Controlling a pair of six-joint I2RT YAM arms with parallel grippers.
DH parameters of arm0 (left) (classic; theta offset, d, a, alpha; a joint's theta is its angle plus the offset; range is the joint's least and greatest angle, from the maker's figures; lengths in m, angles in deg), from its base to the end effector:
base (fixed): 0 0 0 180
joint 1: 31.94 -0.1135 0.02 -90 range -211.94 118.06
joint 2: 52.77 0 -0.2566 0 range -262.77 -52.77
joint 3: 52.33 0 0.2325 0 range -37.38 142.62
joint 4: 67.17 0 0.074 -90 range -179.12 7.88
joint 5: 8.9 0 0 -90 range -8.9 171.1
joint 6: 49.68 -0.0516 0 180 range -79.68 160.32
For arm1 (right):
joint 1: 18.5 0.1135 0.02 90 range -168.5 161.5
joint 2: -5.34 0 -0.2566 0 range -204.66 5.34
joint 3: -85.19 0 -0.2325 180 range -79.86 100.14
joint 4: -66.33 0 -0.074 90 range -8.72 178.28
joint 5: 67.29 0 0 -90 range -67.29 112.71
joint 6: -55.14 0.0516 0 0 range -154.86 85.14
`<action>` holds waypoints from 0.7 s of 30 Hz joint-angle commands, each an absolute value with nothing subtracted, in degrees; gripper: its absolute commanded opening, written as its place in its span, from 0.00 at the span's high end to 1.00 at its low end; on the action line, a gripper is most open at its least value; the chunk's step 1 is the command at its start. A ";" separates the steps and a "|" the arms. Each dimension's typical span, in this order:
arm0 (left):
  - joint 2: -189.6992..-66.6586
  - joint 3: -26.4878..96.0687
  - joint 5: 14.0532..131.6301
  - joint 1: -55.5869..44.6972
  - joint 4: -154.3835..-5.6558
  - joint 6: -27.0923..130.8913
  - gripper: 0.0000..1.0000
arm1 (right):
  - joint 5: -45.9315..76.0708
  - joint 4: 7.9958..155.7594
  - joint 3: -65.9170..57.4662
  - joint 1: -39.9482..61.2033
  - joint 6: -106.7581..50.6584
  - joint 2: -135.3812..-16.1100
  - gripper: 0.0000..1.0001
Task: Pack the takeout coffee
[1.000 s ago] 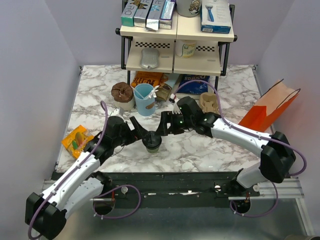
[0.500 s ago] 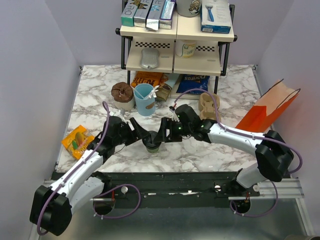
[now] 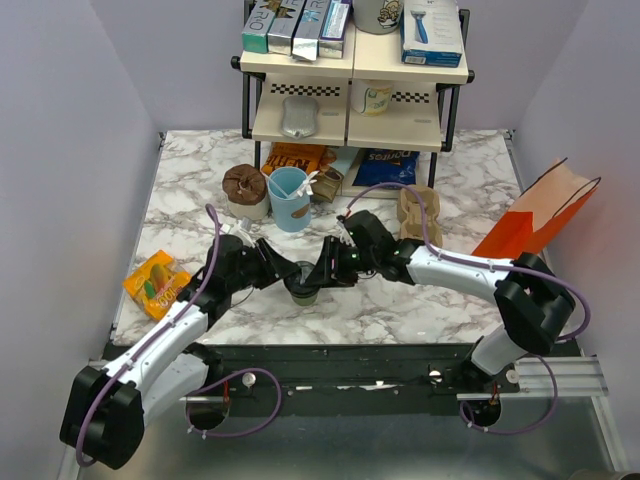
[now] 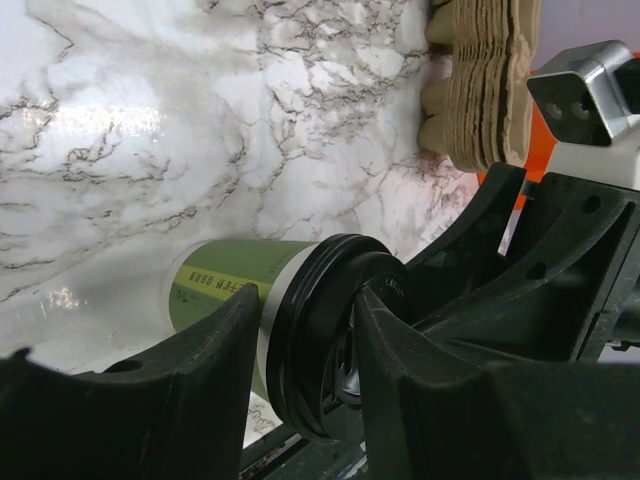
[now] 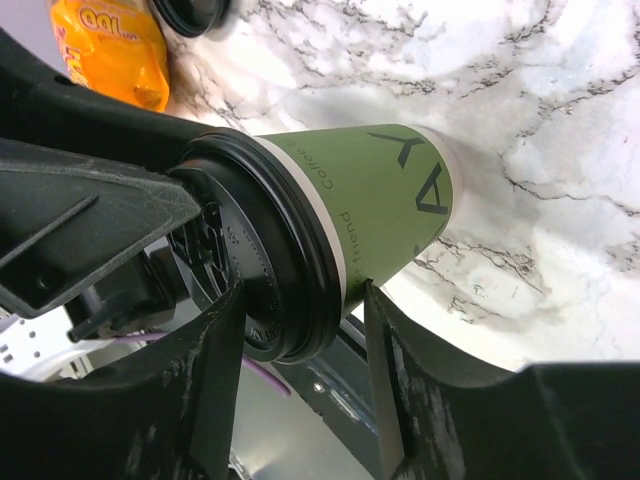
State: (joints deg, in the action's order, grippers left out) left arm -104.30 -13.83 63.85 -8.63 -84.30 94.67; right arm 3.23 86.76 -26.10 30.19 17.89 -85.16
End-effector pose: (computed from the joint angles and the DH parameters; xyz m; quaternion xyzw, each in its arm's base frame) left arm 0.1716 -0.0906 0.2000 -0.1572 0.8457 -0.4105 0.3027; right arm 0.2042 0.2585 0.2014 -0.0365 0.9030 0.4069 0.1330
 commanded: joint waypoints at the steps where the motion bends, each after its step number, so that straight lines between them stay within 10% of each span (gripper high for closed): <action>1: -105.68 -18.39 65.81 -9.00 -88.01 94.99 0.61 | 7.06 91.30 -28.09 30.46 17.70 -88.36 0.49; 11: -101.04 -26.47 65.21 -8.83 -90.03 99.64 0.79 | 11.81 94.99 -27.22 26.77 11.55 -90.20 0.65; 21: -90.30 -23.68 64.05 -4.52 -93.99 101.23 0.34 | 12.96 102.55 -15.01 25.97 -6.20 -92.14 0.53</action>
State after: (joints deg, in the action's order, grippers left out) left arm -91.80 -23.79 66.67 -6.19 -81.41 102.12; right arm 4.71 91.87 -18.10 27.13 3.77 -88.62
